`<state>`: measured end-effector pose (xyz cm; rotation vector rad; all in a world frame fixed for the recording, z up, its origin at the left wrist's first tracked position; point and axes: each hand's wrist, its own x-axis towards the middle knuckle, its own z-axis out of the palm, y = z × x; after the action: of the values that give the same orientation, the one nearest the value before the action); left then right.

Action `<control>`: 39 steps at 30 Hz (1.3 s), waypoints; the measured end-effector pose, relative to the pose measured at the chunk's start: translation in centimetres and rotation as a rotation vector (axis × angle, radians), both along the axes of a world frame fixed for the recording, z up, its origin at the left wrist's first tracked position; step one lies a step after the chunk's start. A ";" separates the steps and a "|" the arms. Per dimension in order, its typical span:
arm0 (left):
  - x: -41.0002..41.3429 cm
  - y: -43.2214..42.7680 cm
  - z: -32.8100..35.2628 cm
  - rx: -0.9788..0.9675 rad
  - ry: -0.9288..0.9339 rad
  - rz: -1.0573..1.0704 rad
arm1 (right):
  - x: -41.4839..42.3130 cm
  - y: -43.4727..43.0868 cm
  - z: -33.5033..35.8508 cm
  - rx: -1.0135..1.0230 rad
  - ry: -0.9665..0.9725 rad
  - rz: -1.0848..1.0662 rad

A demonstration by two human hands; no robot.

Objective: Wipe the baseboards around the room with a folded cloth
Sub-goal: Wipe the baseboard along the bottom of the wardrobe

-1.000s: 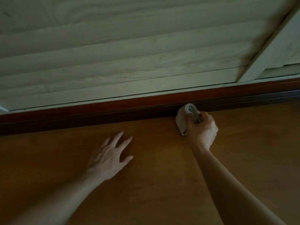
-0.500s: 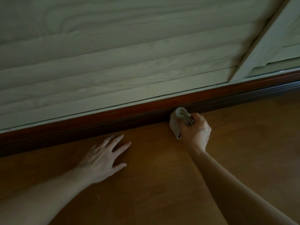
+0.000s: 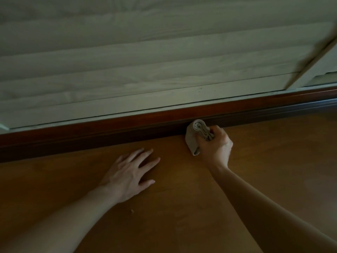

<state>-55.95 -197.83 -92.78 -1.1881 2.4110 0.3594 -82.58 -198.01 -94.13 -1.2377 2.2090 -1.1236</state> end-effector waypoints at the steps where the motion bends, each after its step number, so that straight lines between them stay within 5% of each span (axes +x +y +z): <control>1: 0.3 0.0 0.1 0.004 0.005 0.001 | 0.5 -0.1 -0.1 0.002 -0.004 0.019; 17: 1.4 -0.2 -0.8 -0.024 0.057 -0.026 | 5.9 -0.4 -0.3 -0.046 0.058 0.191; 27: -0.8 -0.4 -1.6 -0.038 0.097 0.024 | -2.6 0.4 -0.6 0.023 -0.021 -0.090; 32: -1.9 -0.7 -1.6 -0.051 0.094 0.065 | -2.5 0.1 -0.6 -0.010 0.023 0.022; 39: -2.1 -0.7 -1.4 -0.051 0.089 0.053 | -5.7 0.3 -0.9 0.026 0.026 -0.084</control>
<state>-58.08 -198.50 -94.17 -1.2856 2.4821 0.3764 -88.32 -197.71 -95.06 -1.1654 2.3073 -1.1124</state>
